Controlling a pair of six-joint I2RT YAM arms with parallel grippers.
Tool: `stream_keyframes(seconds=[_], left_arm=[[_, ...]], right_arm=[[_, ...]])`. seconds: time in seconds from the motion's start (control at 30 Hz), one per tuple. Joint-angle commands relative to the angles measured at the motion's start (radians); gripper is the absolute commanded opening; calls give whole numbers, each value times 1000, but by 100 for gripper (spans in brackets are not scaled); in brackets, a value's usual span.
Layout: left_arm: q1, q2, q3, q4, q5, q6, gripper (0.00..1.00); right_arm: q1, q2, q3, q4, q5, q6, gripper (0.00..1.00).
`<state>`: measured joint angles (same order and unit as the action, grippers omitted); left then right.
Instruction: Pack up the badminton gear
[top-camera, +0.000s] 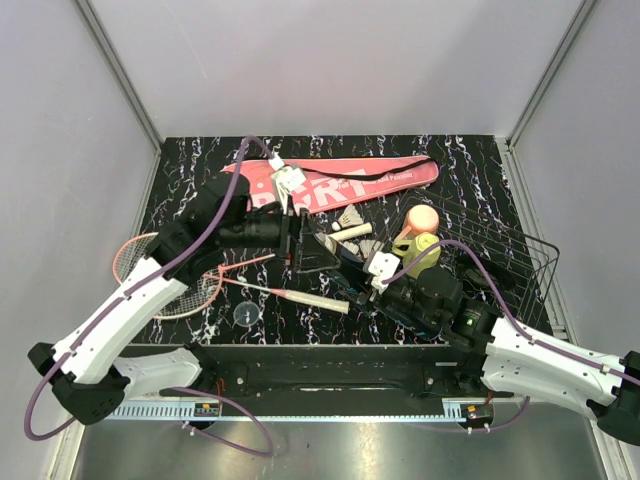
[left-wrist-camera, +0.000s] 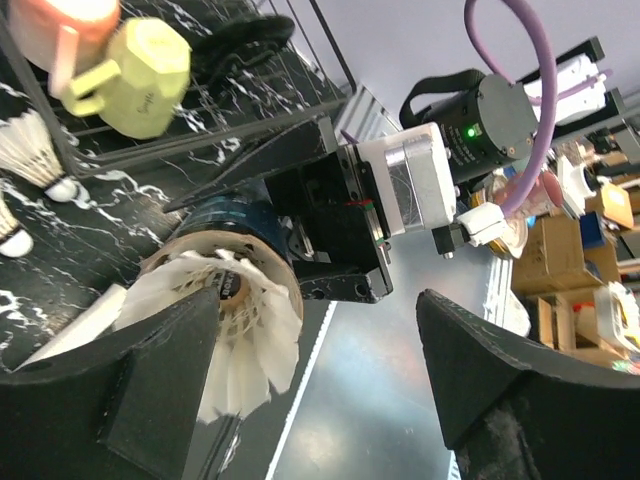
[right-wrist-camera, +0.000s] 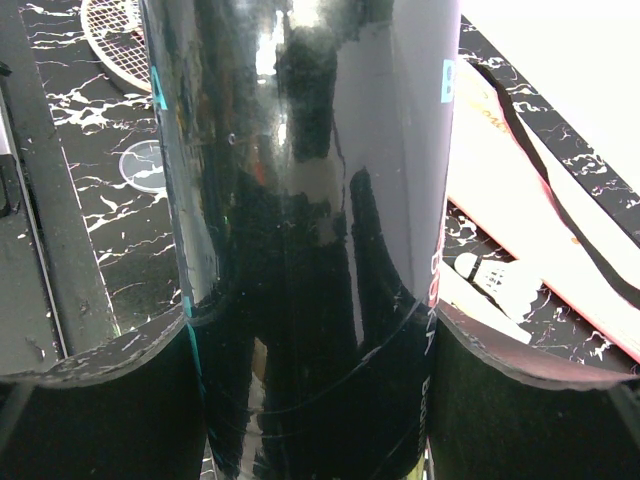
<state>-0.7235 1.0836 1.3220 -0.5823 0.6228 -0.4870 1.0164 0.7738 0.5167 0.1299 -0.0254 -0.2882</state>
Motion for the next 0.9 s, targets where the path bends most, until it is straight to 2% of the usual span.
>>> stream_keyframes(seconds=[0.0, 0.1, 0.13, 0.23, 0.3, 0.4, 0.43, 0.47, 0.53, 0.67, 0.8, 0.87], left_arm=[[-43, 59, 16, 10, 90, 5, 84], [-103, 81, -30, 80, 106, -34, 93], [-126, 82, -52, 185, 117, -59, 95], [-148, 116, -105, 347, 172, -153, 99], [-151, 131, -103, 355, 178, -157, 99], [-151, 141, -34, 230, 117, -55, 99], [-148, 125, -11, 137, 86, -23, 99], [-146, 112, 32, 93, 16, 32, 99], [-119, 55, 65, 17, -30, 70, 99], [-36, -33, 106, -28, -92, 123, 99], [7, -10, 141, -80, -31, 133, 99], [7, 36, 134, -83, 76, 120, 99]], right_arm=[[8, 18, -35, 5, -39, 76, 41], [10, 12, -37, 7, -39, 81, 40], [8, 4, -41, 13, -39, 78, 41], [8, 4, -43, 11, -30, 66, 41], [8, 2, -34, -3, -25, 61, 40], [10, -2, -44, 2, -22, 67, 40], [10, -2, -44, 4, -24, 70, 41], [8, -4, -46, 2, -27, 76, 41], [8, -8, -49, 0, -25, 78, 40], [8, -4, -44, 8, -25, 66, 40], [10, 18, -40, 7, -30, 64, 41], [8, 21, -41, 11, -34, 69, 41]])
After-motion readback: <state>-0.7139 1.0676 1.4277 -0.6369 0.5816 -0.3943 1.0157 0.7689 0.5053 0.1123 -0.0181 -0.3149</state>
